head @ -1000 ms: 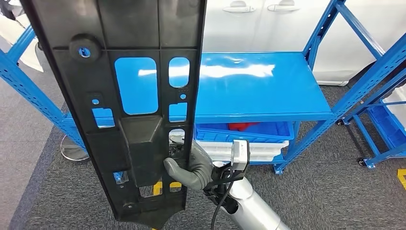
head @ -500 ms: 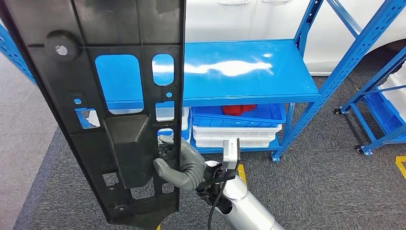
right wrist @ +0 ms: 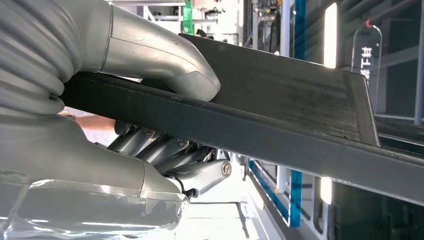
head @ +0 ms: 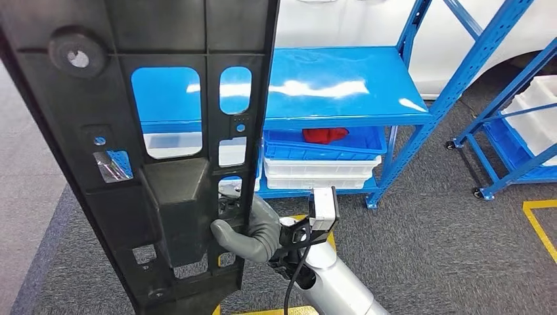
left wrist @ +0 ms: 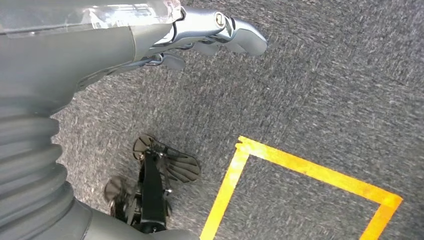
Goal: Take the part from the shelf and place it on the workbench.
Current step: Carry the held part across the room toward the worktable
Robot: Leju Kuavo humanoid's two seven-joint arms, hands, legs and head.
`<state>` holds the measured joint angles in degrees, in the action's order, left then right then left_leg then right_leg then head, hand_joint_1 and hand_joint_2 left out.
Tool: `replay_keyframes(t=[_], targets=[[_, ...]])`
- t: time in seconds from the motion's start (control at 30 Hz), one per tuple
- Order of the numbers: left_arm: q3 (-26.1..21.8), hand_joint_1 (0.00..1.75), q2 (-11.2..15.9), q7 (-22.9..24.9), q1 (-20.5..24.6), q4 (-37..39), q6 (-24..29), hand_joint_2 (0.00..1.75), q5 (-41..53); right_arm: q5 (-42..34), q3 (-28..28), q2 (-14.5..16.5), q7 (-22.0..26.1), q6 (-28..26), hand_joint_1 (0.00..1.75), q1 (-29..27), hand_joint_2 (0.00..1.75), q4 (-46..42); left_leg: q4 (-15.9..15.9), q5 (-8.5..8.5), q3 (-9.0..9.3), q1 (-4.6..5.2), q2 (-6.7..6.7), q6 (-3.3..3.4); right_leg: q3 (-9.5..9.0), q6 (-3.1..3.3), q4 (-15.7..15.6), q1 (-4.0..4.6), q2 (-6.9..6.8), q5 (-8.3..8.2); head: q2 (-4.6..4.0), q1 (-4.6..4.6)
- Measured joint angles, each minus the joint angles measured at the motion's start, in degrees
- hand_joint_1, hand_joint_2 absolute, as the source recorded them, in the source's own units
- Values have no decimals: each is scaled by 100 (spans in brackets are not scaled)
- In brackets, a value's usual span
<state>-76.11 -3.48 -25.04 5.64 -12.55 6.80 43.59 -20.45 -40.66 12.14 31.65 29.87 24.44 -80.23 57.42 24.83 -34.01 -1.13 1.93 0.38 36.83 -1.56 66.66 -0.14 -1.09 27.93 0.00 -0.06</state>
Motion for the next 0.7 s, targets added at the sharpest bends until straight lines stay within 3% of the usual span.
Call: replay_keyframes(t=[0.07,0.1,0.2,0.27,0.33,0.4,0.43,0.47,0.5,0.57,0.63,0.7], targets=[[-5,0,-30,-12,-1,0,22,175,-5,-16,20,4,31,42,175,11,175,1,-1,-38,-14,9,79,-45,-496,99,-769,71,-173,-97,0,-3],[-5,0,-41,-20,-1,0,15,175,-4,-21,35,5,46,62,175,15,175,1,-5,-56,-12,8,121,-73,-592,148,-950,109,-231,-94,0,8],[-7,0,-56,-43,3,0,-42,175,22,-9,99,1,101,97,175,4,175,1,-12,-72,-14,5,204,-164,-571,265,-1057,119,-140,-170,0,38],[-6,0,-60,-55,-1,0,-97,175,61,21,149,-2,150,100,175,-9,175,1,276,170,-126,2,65,-202,-562,339,-1127,78,-49,-259,0,27],[-5,0,-58,-60,-23,0,-141,175,94,52,197,-9,176,101,175,-41,175,1,998,609,-396,-6,-100,-222,-516,378,-1129,70,50,-311,0,12],[-4,0,-54,-61,-39,0,-175,175,110,70,239,-30,183,102,175,-100,175,1,1587,829,-593,-7,-142,-238,-456,379,-1093,75,166,-339,0,8],[-4,0,-53,-62,-40,0,-189,175,114,73,260,-40,186,102,175,-130,175,-1,1589,774,-551,-8,-148,-241,-425,373,-1064,73,231,-350,-1,8],[-4,0,-52,-63,-37,0,-198,175,109,74,279,-47,189,105,175,-151,175,-7,1355,624,-395,-11,-158,-240,-397,365,-1028,69,297,-354,-1,8],[-4,0,-52,-65,-33,0,-202,175,100,75,300,-49,192,109,175,-165,175,-19,950,449,-159,-17,-210,-233,-367,353,-984,63,363,-353,-1,7],[-4,0,-52,-61,-25,0,-198,175,77,81,335,-49,195,127,175,-171,175,-60,272,277,235,-24,-389,-213,-293,307,-902,59,484,-357,-1,8],[-4,0,-54,-44,-19,0,-182,175,64,99,359,-50,192,158,175,-172,175,-105,81,295,332,-14,-476,-185,-227,238,-861,54,586,-387,0,7],[-5,0,-67,-22,-7,0,-163,175,62,118,376,-57,181,189,175,-172,175,-145,43,260,308,-31,-388,-123,-182,168,-842,59,637,-413,0,2]])
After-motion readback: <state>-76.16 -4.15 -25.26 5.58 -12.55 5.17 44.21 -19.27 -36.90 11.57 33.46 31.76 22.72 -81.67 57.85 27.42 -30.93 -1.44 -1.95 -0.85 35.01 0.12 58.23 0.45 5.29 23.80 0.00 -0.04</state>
